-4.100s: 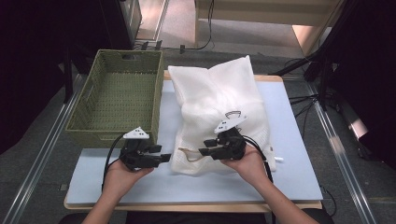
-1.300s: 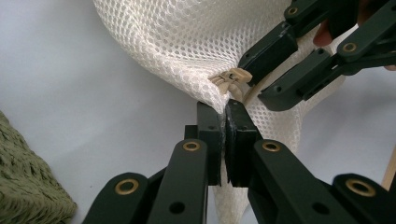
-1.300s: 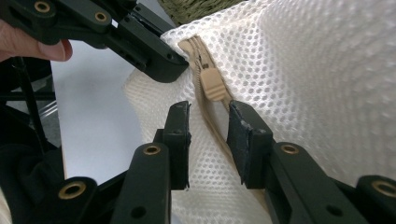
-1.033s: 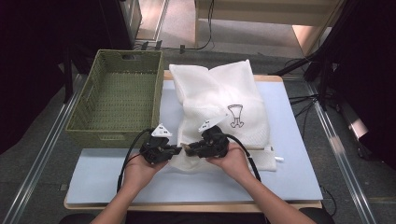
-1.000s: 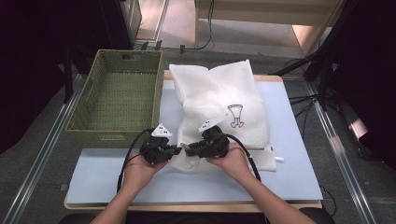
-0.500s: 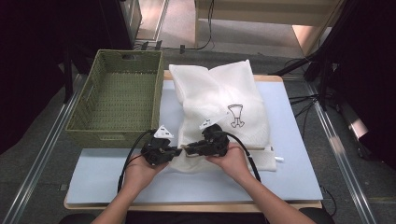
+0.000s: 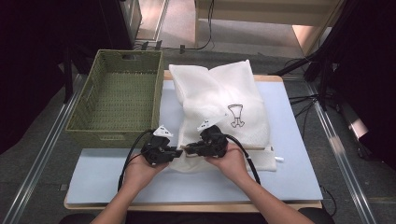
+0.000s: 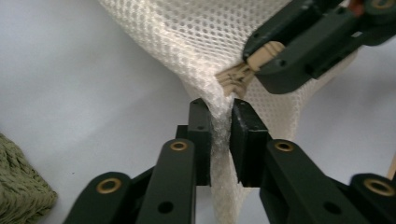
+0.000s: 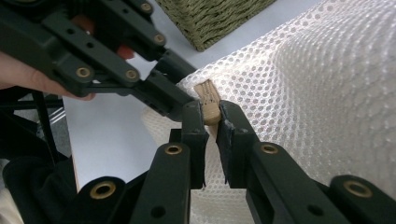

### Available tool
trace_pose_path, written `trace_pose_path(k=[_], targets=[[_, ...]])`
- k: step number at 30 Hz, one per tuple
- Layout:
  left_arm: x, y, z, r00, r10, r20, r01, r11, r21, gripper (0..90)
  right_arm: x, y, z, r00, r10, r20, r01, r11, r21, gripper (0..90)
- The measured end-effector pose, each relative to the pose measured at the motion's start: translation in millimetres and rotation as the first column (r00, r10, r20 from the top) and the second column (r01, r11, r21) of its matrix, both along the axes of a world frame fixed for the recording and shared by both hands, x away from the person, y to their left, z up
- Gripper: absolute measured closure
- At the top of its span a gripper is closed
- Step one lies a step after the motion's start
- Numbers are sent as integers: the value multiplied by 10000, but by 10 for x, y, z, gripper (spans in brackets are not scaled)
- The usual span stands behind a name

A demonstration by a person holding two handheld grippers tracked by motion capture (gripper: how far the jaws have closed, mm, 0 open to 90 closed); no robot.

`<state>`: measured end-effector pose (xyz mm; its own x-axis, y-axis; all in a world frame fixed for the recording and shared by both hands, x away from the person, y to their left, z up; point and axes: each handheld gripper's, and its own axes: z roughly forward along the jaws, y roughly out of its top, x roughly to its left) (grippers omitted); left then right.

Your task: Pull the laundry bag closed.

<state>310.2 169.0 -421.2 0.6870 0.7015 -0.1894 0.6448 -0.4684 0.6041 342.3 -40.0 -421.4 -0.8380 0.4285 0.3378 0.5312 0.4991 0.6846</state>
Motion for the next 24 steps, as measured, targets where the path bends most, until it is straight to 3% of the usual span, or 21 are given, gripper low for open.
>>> trace_pose_path(k=[5,10,16,24], targets=[[2,-8,2,10000,-54,-59,53,10000,-59,865,6,-11,-20,9999,30,-123,-29,10000,54,831],[-13,-29,8,9998,119,141,-121,9998,140,873,20,-17,-45,9978,369,-549,-350,9987,358,783],[-17,-22,9,9999,27,131,-29,9998,181,872,22,-37,-52,9971,357,-666,-338,9990,301,759],[-39,-45,11,9998,71,188,-74,9998,162,871,64,-28,-77,9960,101,-889,-89,9999,143,832]])
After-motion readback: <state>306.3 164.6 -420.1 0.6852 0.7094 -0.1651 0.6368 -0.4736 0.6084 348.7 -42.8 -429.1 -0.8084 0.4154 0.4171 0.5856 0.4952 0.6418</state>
